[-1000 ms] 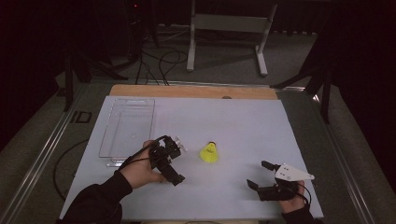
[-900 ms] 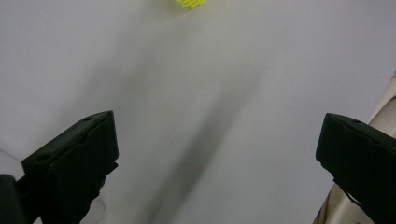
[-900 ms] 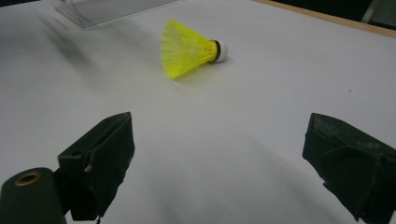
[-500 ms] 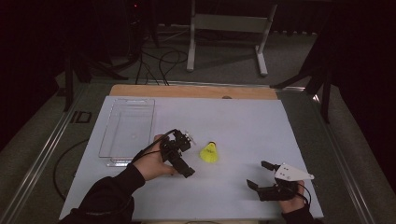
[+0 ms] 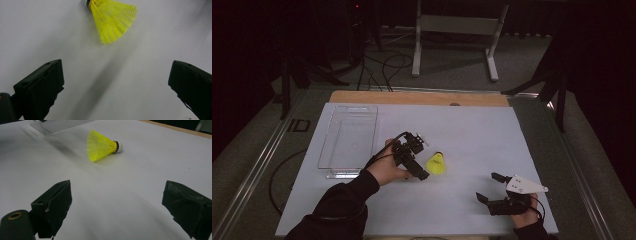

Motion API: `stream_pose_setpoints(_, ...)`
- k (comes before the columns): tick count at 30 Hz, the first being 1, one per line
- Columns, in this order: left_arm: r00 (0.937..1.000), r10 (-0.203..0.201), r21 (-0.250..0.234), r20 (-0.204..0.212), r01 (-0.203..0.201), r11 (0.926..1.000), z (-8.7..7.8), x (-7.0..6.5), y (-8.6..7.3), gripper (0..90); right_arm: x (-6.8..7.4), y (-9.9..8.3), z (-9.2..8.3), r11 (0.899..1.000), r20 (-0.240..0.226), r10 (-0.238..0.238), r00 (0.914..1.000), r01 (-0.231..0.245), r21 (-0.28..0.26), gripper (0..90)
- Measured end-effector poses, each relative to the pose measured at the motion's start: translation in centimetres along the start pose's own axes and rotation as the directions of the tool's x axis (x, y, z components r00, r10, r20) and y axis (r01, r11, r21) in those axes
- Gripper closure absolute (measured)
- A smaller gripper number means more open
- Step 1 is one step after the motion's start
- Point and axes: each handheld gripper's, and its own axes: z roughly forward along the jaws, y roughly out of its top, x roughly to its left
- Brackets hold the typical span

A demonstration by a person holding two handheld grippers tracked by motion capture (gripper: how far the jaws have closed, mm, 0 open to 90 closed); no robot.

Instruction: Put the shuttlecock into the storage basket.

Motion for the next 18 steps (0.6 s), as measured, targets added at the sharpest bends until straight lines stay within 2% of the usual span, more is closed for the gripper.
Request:
stream_pose_setpoints(6,0.9998,-0.013,-0.003,-0.015,0.013,0.9999,0.8,0.4,0.8,1.9,0.0,0.0,0.0,1.000,-0.005,-0.001,1.0000,0.001,0.000,9.2)
stream_pose_setpoints(14,0.9995,-0.029,0.004,-0.010,0.029,0.9996,2.3,1.0,1.6,5.6,0.0,0.0,0.0,1.000,-0.007,0.001,1.0000,-0.001,-0.001,9.2)
stream_pose_setpoints(17,0.9991,-0.038,0.004,-0.019,0.038,0.9993,2.9,1.0,1.9,10.2,0.0,0.0,0.0,1.000,-0.009,0.000,1.0000,0.000,0.000,9.2)
stream_pose_setpoints(18,0.9992,-0.034,0.005,-0.019,0.034,0.9994,3.0,1.1,2.0,15.3,0.0,0.0,0.0,1.000,-0.009,0.000,1.0000,0.000,0.000,9.2)
